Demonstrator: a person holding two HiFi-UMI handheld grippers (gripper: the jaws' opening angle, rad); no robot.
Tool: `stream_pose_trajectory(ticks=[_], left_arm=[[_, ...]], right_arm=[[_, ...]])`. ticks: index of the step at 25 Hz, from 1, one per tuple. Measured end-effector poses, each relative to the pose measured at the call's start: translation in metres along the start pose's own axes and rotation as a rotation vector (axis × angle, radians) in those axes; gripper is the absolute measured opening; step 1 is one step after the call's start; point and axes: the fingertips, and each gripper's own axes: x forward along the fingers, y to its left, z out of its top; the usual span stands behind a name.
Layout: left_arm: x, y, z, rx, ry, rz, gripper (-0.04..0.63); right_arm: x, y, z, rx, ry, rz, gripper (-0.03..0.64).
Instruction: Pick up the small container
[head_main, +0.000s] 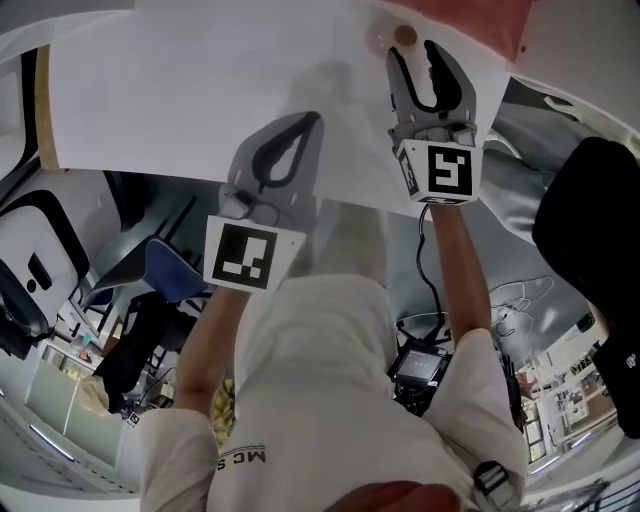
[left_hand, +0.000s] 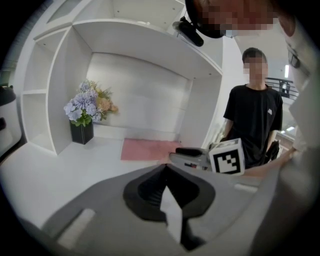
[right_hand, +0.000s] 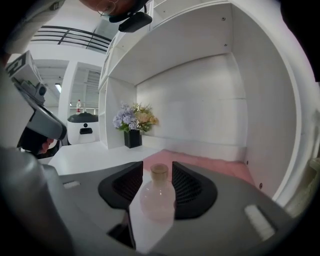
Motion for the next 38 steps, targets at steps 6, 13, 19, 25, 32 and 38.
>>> stream_pose_trajectory(ticks=[6, 13, 19, 25, 32, 38], left_arm=[[0.004, -0.001, -0.017, -0.013, 0.023, -0.012, 0.002], [0.007, 0.001, -0.034, -0.021, 0.050, -0.023, 0.002], [0.005, -0.008, -0.037, -0.014, 0.050, -0.035, 0.002], [0.004, -0.002, -0.051, -0.019, 0.060, -0.037, 0.002], [-0.011, -0.008, -0.041, -0.025, 0.036, -0.032, 0.002], [-0.033, -0.016, -0.031, -0.037, 0.019, -0.038, 0.002]], right_arm=[[0.016, -0.004, -0.017, -0.012, -0.001, -0.005, 0.183], [0.026, -0.006, -0.024, -0.014, -0.020, -0.008, 0.155], [0.028, -0.003, -0.021, -0.028, -0.029, -0.009, 0.124], [0.030, 0.009, -0.034, -0.033, -0.019, 0.004, 0.124], [0.004, 0.027, -0.013, -0.065, -0.023, 0.056, 0.124], [-0.032, 0.042, 0.019, -0.045, -0.053, 0.068, 0.123]])
